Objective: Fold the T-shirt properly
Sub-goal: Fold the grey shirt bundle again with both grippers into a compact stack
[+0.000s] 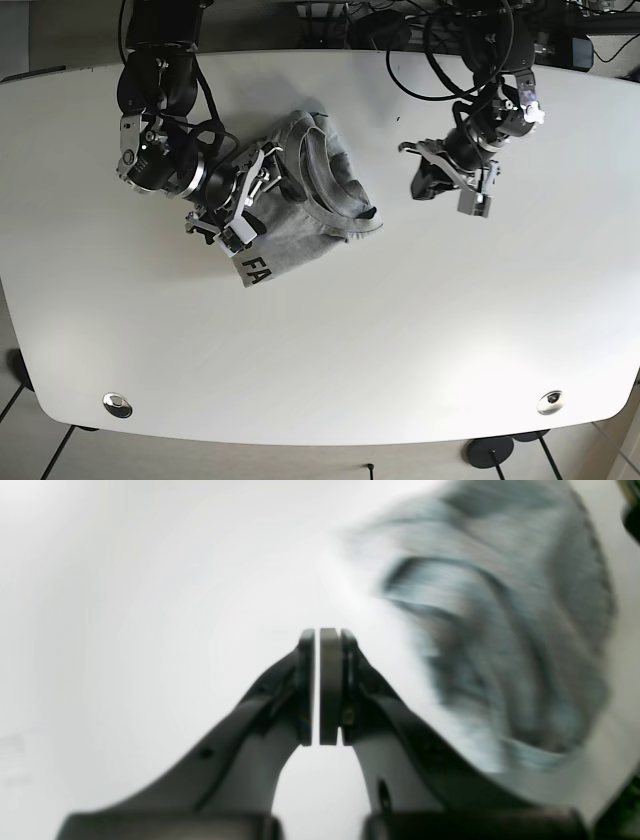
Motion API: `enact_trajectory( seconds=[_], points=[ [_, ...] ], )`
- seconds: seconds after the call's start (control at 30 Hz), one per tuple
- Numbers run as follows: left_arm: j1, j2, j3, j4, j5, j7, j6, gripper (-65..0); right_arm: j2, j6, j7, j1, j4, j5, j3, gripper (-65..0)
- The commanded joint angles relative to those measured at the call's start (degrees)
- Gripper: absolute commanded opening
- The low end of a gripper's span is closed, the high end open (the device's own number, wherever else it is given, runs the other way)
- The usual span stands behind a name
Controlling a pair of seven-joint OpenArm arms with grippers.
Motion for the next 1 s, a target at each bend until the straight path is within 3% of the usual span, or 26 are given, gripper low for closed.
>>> enact_trajectory(
  seconds=[0.03, 0.17, 0.23, 0.33, 0.43, 0.53, 0.6, 0.67, 0.8, 0.9, 1.0],
  points=[
    [-0.69, -3.11, -0.74, 1.58, -0.74, -1.30, -0.35, -65.0, 1.49, -0.16, 1.77, 2.34, -0.94, 3.25, 0.05, -24.7],
    [-2.36, -5.66, 4.10, 3.51, -0.65, -1.30, -0.26, -65.0, 1.93, -0.25, 1.95, 4.45, -1.55, 3.51, 4.80, -39.6],
    [-2.63, -5.39, 10.43, 4.83, -0.65, -1.30, -0.17, -65.0, 2.02, -0.25, 1.95, 7.61, -4.19, 3.42, 5.68, -48.4],
    [-2.80, -3.99, 18.87, 4.65, -0.65, -1.57, -0.08, -65.0, 2.37, -0.25, 2.83, 14.29, -12.37, 3.33, 5.50, -55.6],
    [-2.80, 0.76, 25.46, 4.57, 2.34, -1.57, -0.08, -65.0, 3.42, -0.25, 7.66, 19.92, -21.60, 3.33, 5.50, -56.3],
    [-2.80, 5.59, 32.85, 4.39, 11.57, -1.57, -0.17, -65.0, 4.92, -0.25, 14.34, 25.28, -32.23, 2.89, 2.42, -56.3],
    [-2.80, 7.62, 37.24, 3.16, 15.79, -1.65, -0.17, -65.0, 6.68, -0.25, 19.27, 28.36, -37.33, -0.97, -2.85, -56.3],
    [-2.80, 9.11, 40.67, 0.70, 18.34, -1.65, -0.17, -65.0, 6.50, -0.25, 27.00, 30.21, -43.14, -6.95, -7.16, -56.3],
    [-2.80, 8.85, 41.73, -3.08, 18.78, -1.65, -0.17, -65.0, 4.39, 0.19, 38.87, 31.70, -52.72, -14.60, -7.69, -56.3],
    [-2.72, 5.77, 41.37, -5.54, 18.60, -1.74, -0.17, -65.0, 4.04, 0.28, 47.40, 32.23, -60.19, -19.44, -7.69, -56.3],
    [-2.54, 3.31, 36.89, -5.63, 18.51, -3.41, -0.17, -65.0, 4.48, 0.37, 49.51, 31.79, -60.81, -19.96, -7.33, -56.4]
  ],
)
